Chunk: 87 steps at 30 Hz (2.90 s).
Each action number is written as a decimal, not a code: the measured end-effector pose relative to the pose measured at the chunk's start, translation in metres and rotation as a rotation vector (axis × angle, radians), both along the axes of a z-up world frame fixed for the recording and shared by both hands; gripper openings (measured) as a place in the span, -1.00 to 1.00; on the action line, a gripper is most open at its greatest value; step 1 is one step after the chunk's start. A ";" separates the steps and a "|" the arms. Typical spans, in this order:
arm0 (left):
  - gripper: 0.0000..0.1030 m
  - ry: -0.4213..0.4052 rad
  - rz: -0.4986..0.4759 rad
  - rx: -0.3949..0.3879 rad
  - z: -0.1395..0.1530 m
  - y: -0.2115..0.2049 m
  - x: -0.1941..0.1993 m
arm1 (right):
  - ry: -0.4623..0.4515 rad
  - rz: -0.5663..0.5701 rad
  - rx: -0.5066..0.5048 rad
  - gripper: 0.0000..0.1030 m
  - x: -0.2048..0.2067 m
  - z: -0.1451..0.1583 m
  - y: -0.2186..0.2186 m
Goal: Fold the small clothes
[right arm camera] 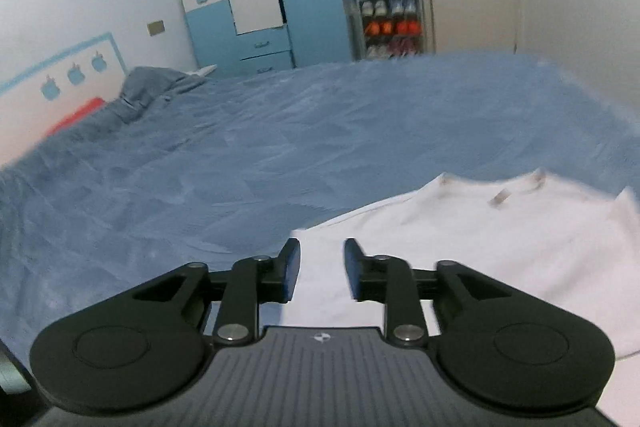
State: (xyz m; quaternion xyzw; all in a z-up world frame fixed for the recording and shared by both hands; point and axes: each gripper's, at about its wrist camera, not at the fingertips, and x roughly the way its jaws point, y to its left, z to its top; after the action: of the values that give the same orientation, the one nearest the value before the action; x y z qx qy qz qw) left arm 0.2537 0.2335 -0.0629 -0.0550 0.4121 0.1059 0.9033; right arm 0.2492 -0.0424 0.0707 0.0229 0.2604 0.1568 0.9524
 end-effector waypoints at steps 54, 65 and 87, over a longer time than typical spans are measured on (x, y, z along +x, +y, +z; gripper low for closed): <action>-0.93 0.153 -0.114 -0.264 -0.004 -0.055 -0.239 | 0.339 -0.301 -0.092 -0.85 -0.261 -0.061 -0.294; -0.96 -0.006 -0.103 -0.114 0.089 -0.052 -0.277 | 0.342 -0.280 -0.133 -0.86 -0.299 -0.006 -0.282; -0.75 0.266 -0.109 -0.112 -0.010 -0.064 -0.259 | 0.609 -0.340 -0.184 -0.20 -0.293 -0.096 -0.281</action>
State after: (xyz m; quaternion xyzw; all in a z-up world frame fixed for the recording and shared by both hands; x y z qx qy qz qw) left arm -0.0052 0.1696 -0.0730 -0.0684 0.5359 0.0397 0.8406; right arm -0.0436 -0.3238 -0.0257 0.0258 0.5377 -0.0421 0.8417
